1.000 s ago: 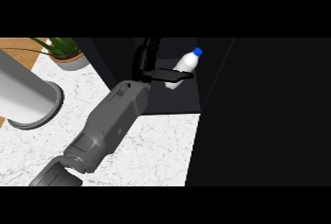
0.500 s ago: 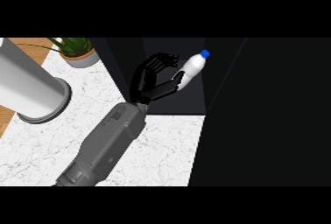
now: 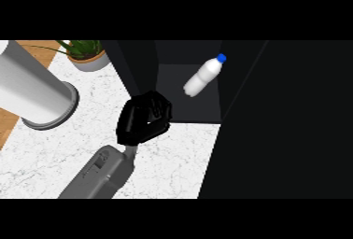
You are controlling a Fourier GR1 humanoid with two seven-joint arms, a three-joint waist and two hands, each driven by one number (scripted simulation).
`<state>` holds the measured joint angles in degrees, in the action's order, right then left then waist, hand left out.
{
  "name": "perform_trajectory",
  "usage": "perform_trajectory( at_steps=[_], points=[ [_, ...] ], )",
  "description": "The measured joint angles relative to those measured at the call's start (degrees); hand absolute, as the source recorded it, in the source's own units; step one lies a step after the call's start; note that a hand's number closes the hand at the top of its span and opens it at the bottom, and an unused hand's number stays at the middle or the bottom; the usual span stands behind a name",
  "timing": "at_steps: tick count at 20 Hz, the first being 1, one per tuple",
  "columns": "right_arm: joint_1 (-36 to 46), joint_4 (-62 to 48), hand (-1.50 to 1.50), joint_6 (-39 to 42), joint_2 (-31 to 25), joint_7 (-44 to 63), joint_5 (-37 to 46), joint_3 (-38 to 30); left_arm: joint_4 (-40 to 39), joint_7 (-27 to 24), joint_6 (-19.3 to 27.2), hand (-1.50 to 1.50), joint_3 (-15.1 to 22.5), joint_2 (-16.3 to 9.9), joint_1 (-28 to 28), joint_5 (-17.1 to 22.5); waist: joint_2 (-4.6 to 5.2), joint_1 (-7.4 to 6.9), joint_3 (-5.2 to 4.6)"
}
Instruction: Pick up the bottled water, place it into the cabinet and close the cabinet
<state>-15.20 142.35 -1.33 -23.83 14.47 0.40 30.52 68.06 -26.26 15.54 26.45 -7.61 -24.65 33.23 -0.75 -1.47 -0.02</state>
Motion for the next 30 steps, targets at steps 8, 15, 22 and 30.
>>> perform_trajectory(
  at_steps=[8,15,22,30],
  points=[
    [6.33,-0.44,1.50,-1.76,5.28,9.87,0.68,8.54,18.89,1.57,0.30,1.50,0.29,-8.47,15.96,-1.28,0.35,0.46,-0.03],
    [14.29,-3.96,1.50,-4.67,13.21,18.05,6.26,16.18,27.46,1.21,-2.42,1.50,-3.23,-13.74,25.47,0.42,0.38,0.55,-0.07],
    [24.26,-7.43,1.50,-6.73,15.09,22.51,11.39,20.67,32.03,0.21,-5.69,1.50,-7.15,-17.41,32.09,2.77,0.44,0.11,-0.12],
    [34.16,-9.24,1.50,-15.68,11.87,24.05,11.95,21.70,33.37,-0.99,-10.57,1.50,-11.42,-20.48,36.11,5.40,0.66,-0.80,-0.19]
  ],
)
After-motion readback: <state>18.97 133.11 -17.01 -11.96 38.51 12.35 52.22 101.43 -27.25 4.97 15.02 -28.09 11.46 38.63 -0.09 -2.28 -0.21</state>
